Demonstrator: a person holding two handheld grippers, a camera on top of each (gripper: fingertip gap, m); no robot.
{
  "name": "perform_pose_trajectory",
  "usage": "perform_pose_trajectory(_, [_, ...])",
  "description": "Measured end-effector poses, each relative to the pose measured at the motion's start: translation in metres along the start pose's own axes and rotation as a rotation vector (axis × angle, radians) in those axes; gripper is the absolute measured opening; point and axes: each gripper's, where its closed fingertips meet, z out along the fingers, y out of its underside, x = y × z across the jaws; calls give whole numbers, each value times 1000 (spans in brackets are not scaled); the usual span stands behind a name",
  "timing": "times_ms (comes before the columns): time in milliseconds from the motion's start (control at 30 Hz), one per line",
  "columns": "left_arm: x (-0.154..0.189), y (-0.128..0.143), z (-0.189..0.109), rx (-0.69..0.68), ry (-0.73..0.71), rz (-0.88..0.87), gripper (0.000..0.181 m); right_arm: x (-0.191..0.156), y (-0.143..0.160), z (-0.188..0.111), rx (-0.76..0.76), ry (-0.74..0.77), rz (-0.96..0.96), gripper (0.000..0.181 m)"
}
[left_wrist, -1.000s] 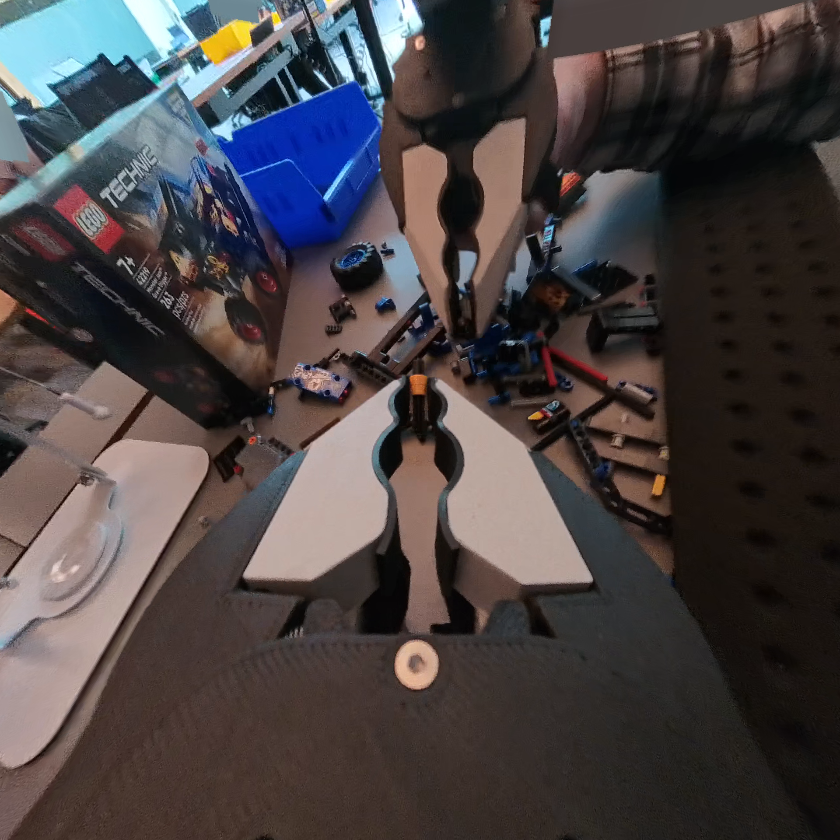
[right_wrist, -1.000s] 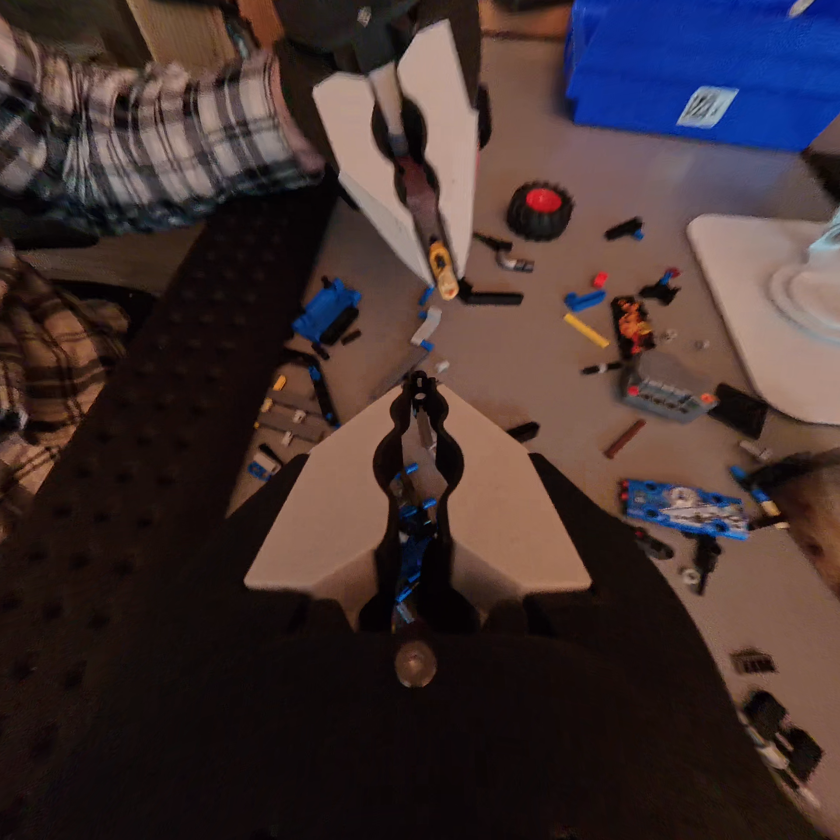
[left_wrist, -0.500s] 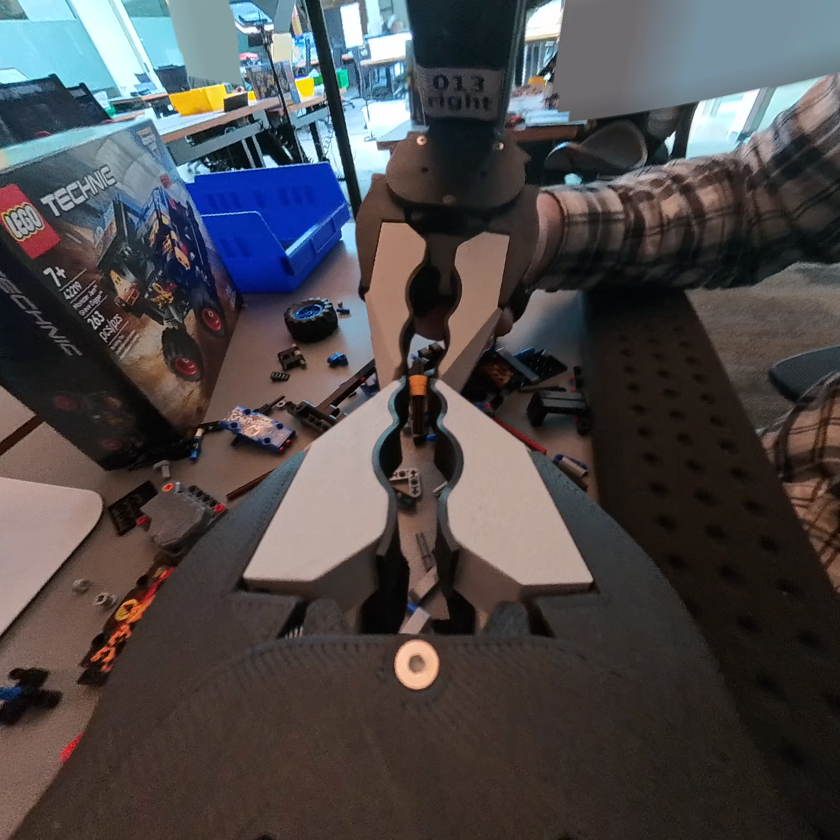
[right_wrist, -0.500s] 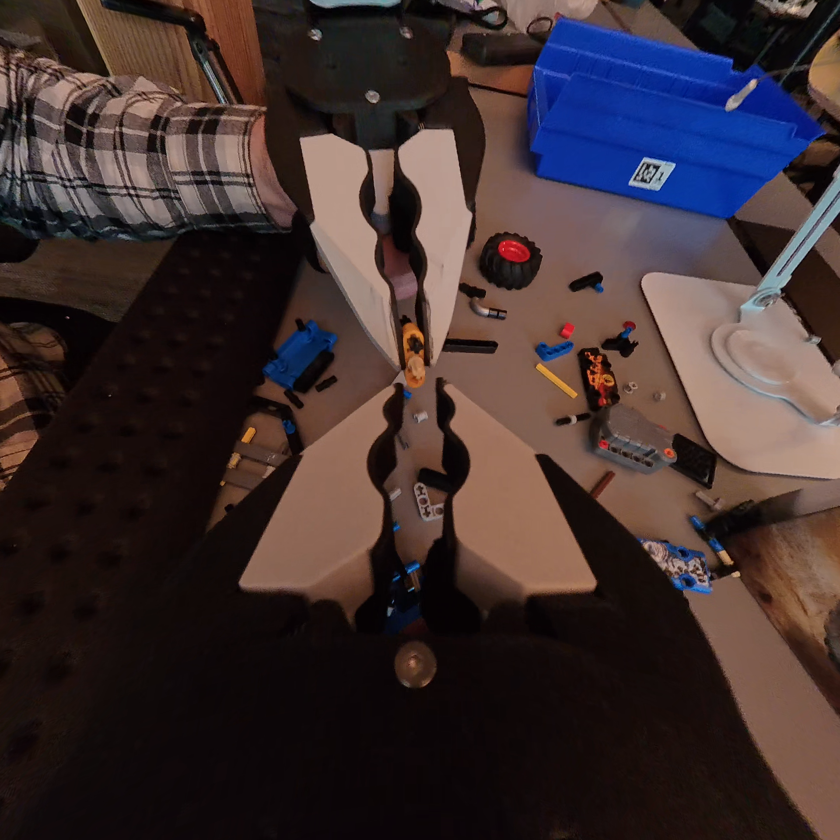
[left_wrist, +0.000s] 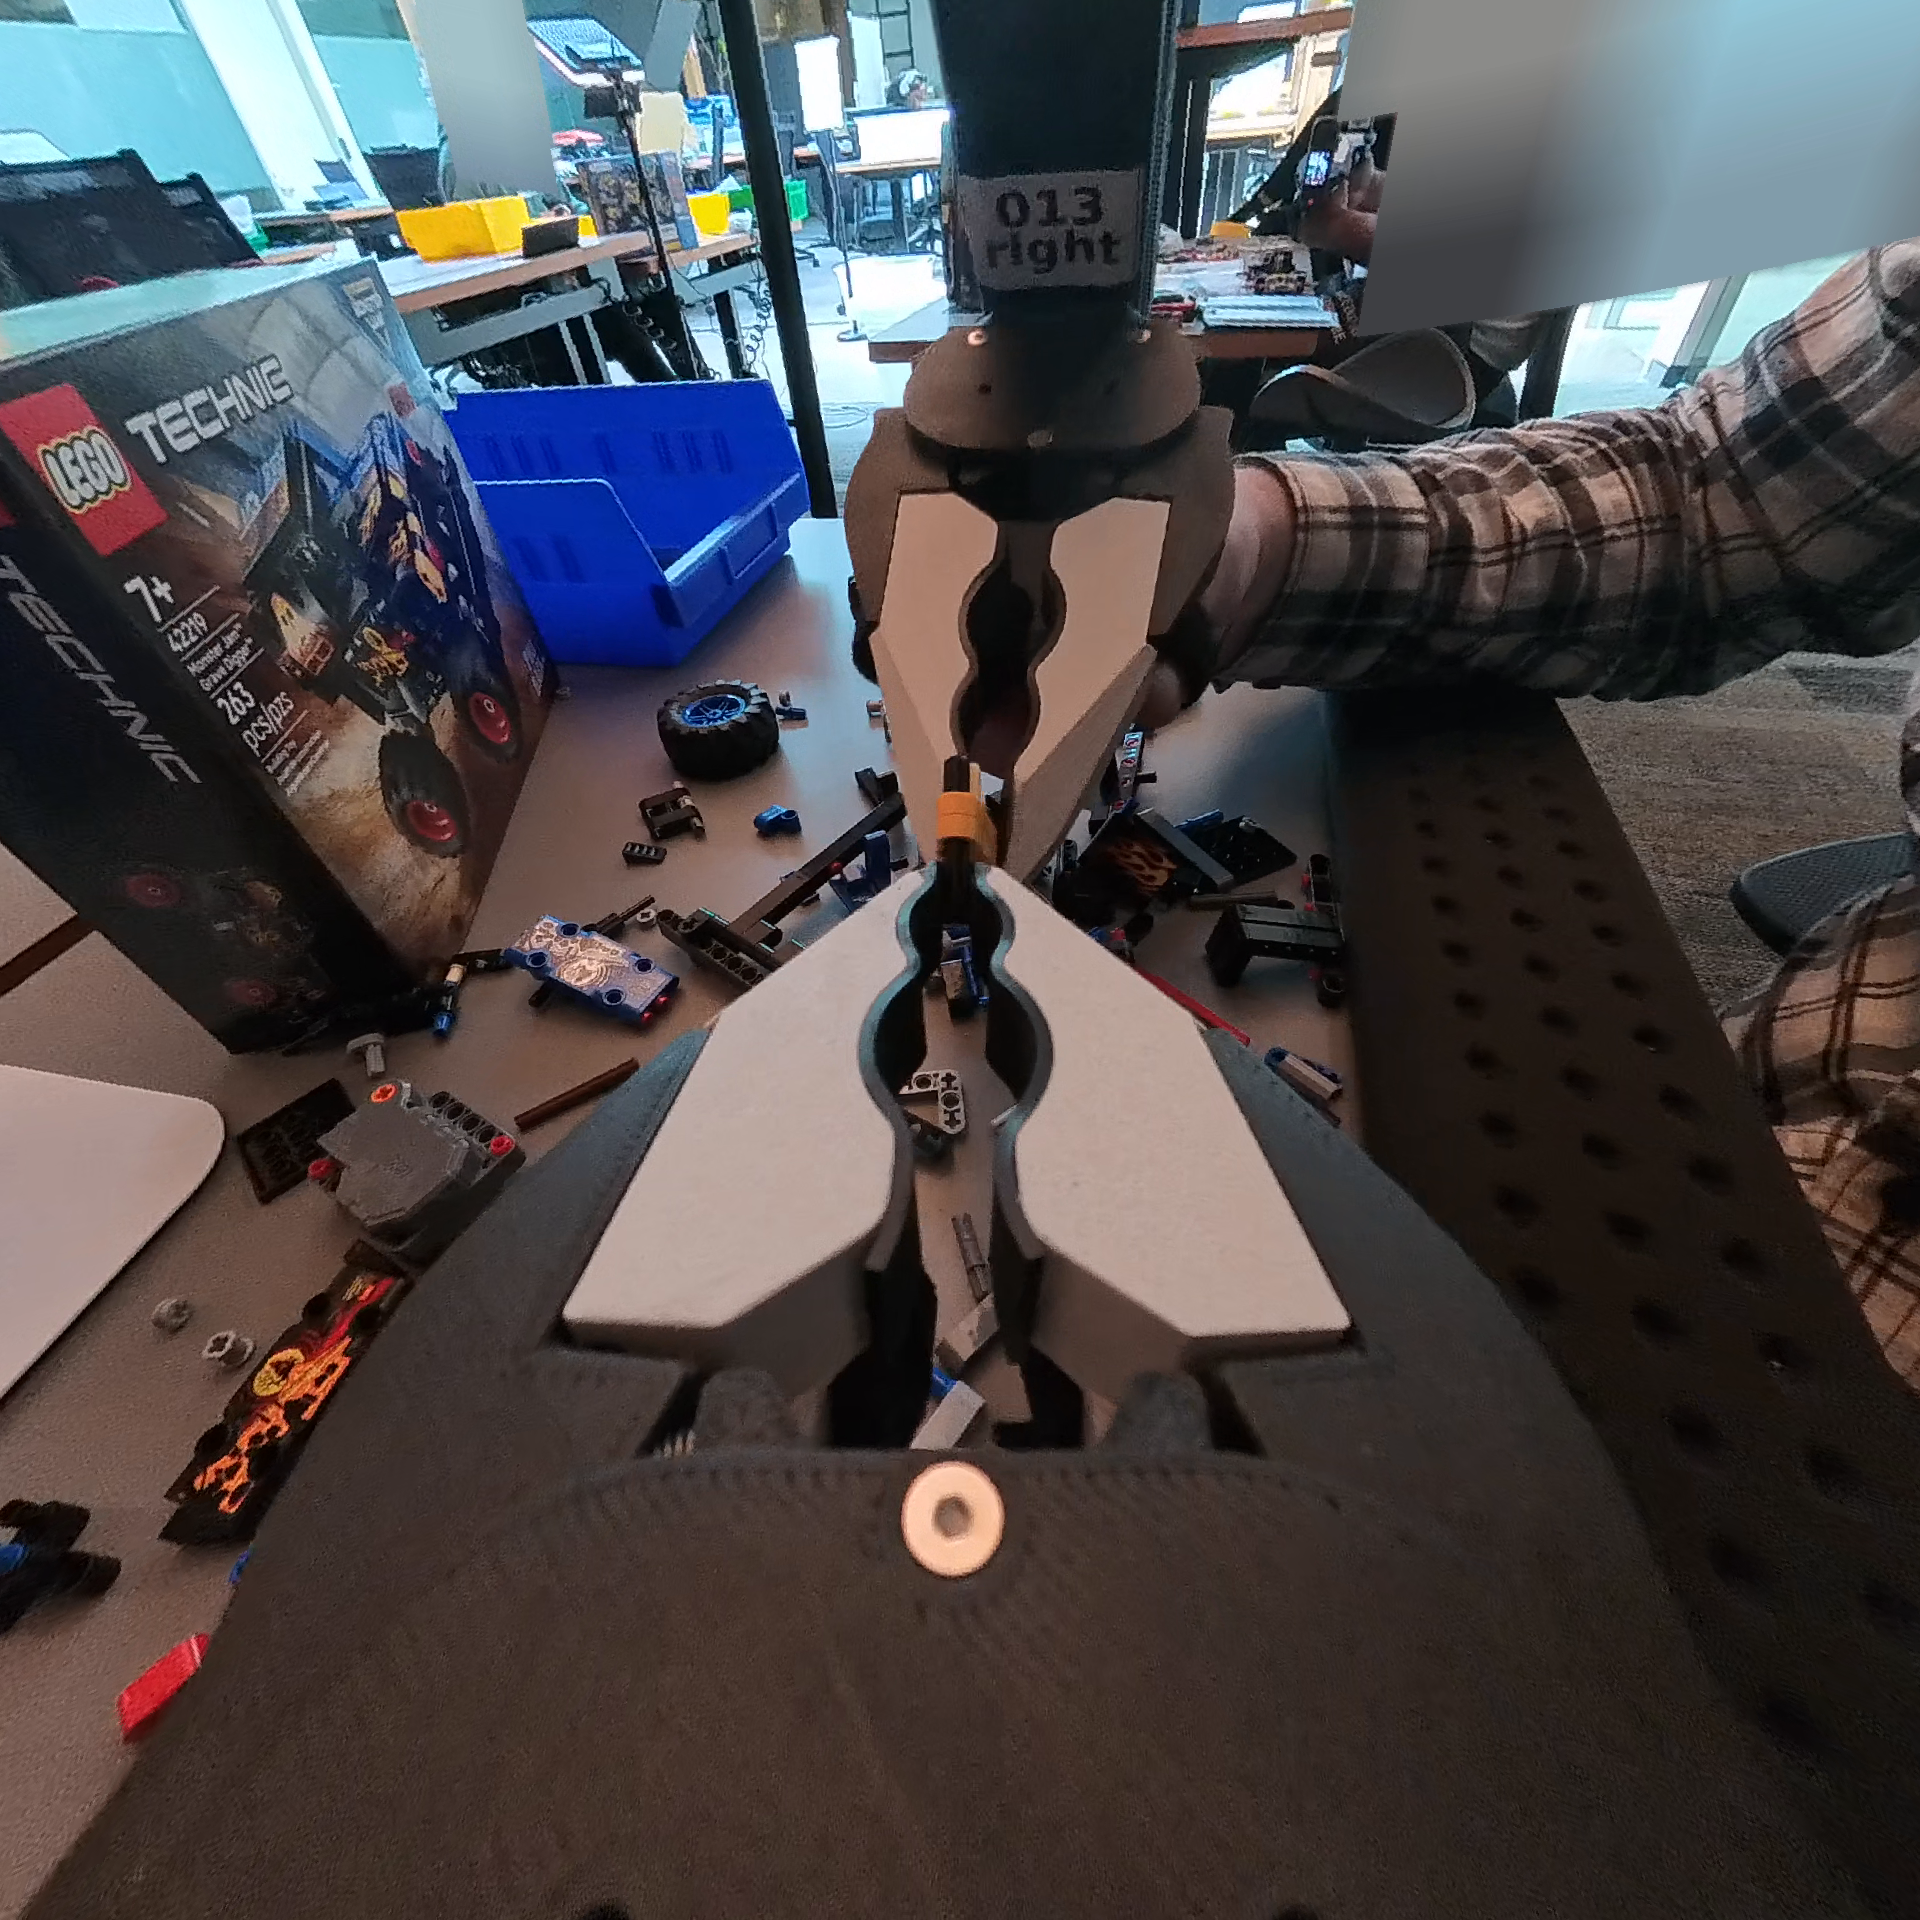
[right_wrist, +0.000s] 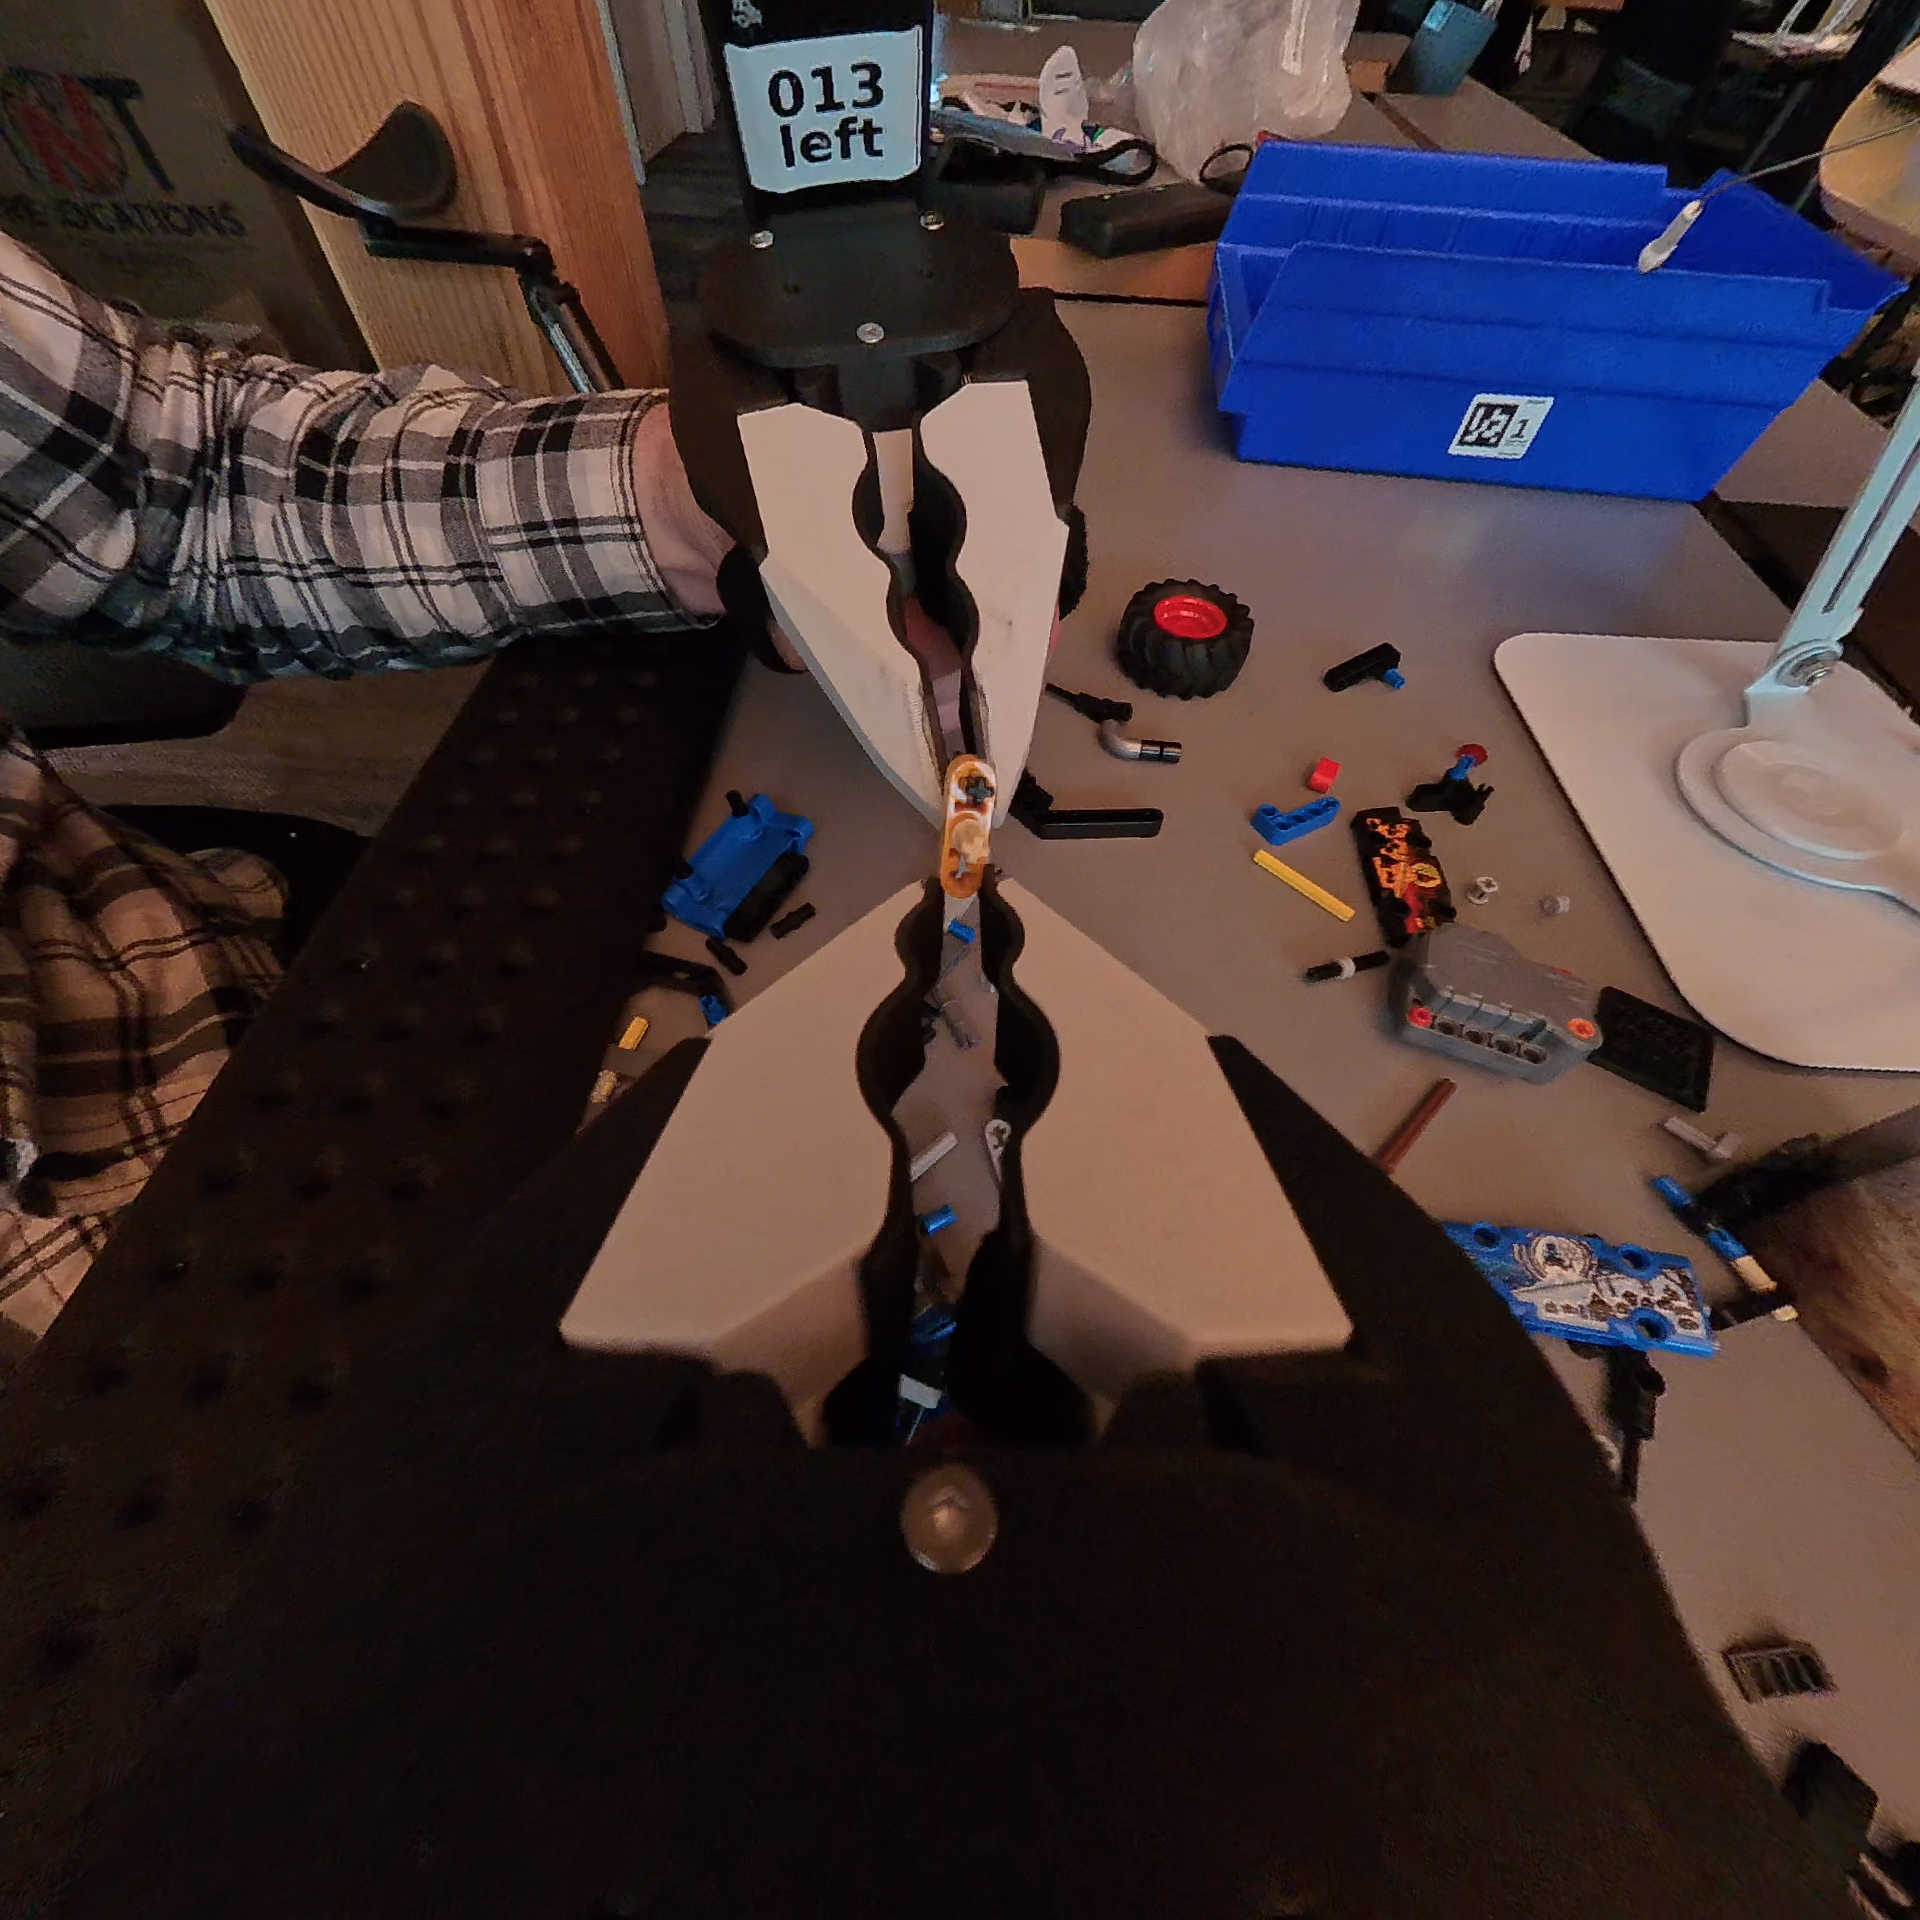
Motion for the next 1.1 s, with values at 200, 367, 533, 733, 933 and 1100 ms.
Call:
perform_pose_trajectory(200, [1, 3, 3, -26, -7, 21, 1, -2, -4, 0, 6, 10, -24, 10])
perform_pose_trajectory(367, [-1, 4, 1, -45, -22, 44, 1, 1, -8, -6, 35, 10, -4, 6])
perform_pose_trajectory(533, [0, 6, 2, -62, -22, 58, 1, -1, -11, -9, 56, -7, 11, 6])
perform_pose_trajectory(733, [0, 10, 5, -91, -36, 89, 1, -1, -11, -12, 71, -39, 55, 3])
perform_pose_trajectory(933, [3, 6, 7, -62, -20, 67, 8, -1, -9, -12, 61, -29, 51, 2])
perform_pose_trajectory(1100, [0, 4, 9, -51, -41, 67, 10, 1, -9, -12, 60, -7, 38, 1])
